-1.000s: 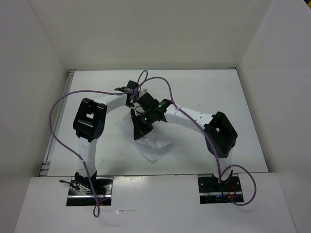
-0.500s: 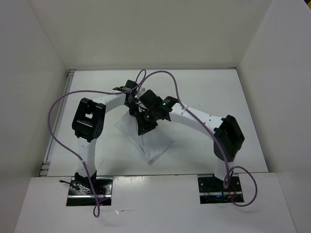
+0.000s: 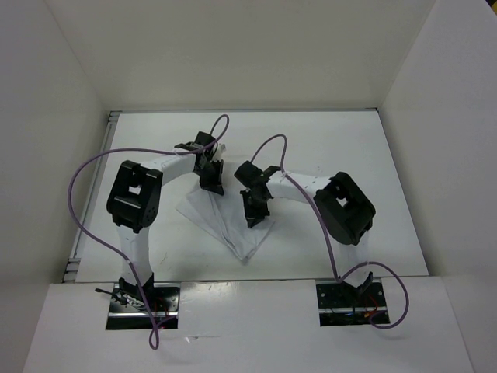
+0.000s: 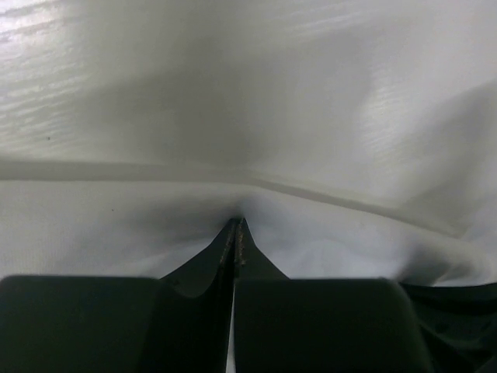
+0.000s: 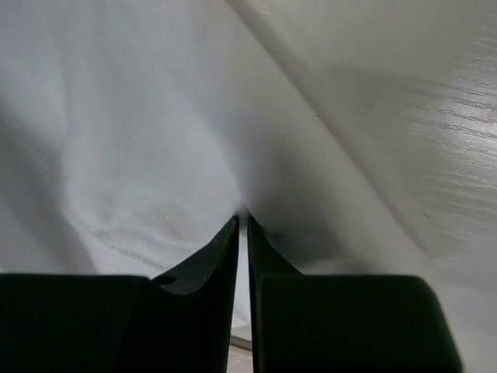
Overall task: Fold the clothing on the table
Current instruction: Fold the skirt
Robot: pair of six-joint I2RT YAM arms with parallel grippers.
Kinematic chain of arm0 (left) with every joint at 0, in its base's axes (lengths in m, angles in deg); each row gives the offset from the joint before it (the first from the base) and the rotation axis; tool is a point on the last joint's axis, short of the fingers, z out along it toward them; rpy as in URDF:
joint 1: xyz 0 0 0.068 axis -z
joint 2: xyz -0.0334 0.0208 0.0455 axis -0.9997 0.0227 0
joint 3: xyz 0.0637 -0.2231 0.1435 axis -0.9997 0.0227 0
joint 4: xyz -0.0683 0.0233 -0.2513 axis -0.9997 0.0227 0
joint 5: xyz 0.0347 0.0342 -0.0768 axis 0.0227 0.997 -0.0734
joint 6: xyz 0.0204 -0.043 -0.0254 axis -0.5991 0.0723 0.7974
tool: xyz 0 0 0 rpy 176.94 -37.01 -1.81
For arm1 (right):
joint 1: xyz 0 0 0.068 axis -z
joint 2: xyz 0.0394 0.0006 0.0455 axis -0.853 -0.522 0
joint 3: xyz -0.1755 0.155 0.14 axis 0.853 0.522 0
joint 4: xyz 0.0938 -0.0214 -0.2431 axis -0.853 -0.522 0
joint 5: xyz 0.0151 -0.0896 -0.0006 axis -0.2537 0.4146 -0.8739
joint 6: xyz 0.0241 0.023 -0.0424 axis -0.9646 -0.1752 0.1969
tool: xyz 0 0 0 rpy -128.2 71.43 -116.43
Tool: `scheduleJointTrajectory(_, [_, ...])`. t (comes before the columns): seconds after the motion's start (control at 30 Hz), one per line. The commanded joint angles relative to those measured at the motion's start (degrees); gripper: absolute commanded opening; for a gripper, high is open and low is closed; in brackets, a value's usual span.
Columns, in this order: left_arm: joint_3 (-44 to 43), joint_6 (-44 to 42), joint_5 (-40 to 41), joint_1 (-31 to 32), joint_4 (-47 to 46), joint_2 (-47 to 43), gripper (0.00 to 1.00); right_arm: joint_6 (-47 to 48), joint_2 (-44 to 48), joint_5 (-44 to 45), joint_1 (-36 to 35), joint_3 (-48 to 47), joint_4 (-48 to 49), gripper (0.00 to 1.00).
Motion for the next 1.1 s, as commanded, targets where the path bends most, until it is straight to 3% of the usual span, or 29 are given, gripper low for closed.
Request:
scheduleJointTrajectory(0.0, [2.3,-0.6,1.2,-0.4,2.2,-2.8,0.0,-1.1,-5.1,4.9,4.5,1.4,4.1,0.13])
scheduleJointTrajectory(0.17, [0.1,-0.6,0.0,-0.4,1.7,0.6,0.0,1.3,-8.9,4.9,12.4,-1.2,6.0,0.13])
scheduleJointTrajectory(0.43, [-10.9,0.6,-4.4,-1.0,2.9,7.8,0.0,7.3,-15.3,8.5,19.4,-18.1,1.7,0.13])
scheduleJointTrajectory(0.7, [-11.6,0.6,-5.6,-2.7,2.9,5.0,0.0,7.2,-5.5,-3.3,17.1,-19.5,3.0,0.14])
scheduleJointTrajectory(1.07, [-10.5,0.6,-6.1,-2.7,2.4,5.0,0.0,6.1,-13.8,-12.6,12.2,-26.0,5.3,0.14])
